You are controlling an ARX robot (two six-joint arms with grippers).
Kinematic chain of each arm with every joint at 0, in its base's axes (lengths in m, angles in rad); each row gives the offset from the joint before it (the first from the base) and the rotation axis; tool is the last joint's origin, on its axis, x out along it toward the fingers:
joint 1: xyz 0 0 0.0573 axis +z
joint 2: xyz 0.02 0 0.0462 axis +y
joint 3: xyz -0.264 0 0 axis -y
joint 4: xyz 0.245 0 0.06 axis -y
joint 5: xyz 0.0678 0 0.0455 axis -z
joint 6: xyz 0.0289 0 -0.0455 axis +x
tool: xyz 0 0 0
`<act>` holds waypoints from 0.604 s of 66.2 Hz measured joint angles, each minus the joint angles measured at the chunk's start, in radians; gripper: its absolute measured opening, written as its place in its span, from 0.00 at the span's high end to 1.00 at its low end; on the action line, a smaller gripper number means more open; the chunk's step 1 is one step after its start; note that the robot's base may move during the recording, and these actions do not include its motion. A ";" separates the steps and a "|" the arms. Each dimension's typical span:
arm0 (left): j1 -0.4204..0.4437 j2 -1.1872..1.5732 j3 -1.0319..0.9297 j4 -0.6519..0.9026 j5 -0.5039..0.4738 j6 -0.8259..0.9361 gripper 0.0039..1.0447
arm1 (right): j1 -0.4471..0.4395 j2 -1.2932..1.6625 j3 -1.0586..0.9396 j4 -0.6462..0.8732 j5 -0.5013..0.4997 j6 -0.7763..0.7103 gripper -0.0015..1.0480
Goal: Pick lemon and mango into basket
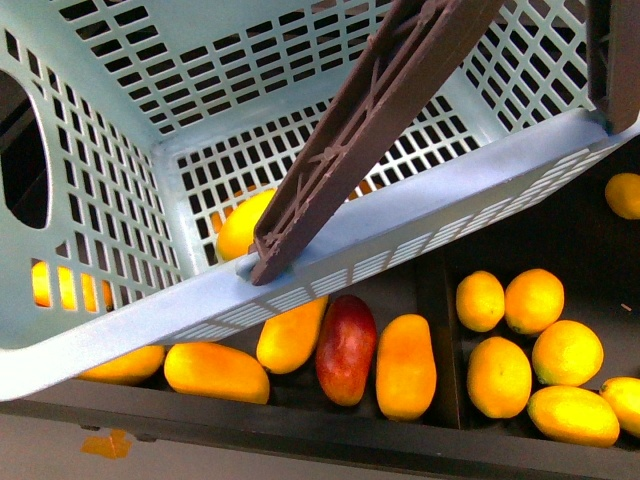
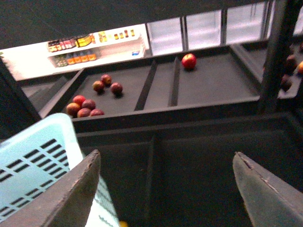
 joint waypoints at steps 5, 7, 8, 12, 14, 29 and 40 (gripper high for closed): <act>0.000 0.000 0.000 0.000 0.003 0.000 0.87 | -0.005 -0.036 -0.077 0.043 -0.017 -0.062 0.39; -0.001 0.000 0.000 0.000 0.009 -0.001 0.87 | -0.005 -0.049 -0.110 0.055 -0.023 -0.077 0.44; -0.001 0.000 0.000 0.000 0.010 0.000 0.87 | -0.006 -0.053 -0.121 0.058 -0.024 -0.079 0.46; -0.002 0.000 0.000 0.000 0.010 -0.005 0.87 | -0.034 -0.083 -0.189 0.077 -0.069 -0.101 0.57; -0.001 0.000 0.000 0.000 0.009 -0.005 0.87 | -0.049 -0.099 -0.214 0.085 -0.079 -0.105 0.62; 0.000 0.000 0.000 0.000 0.003 -0.001 0.87 | -0.072 -0.209 -0.352 0.117 -0.083 -0.127 0.98; 0.000 0.000 0.000 0.000 0.008 -0.004 0.87 | -0.072 -0.282 -0.423 0.117 -0.083 -0.126 0.98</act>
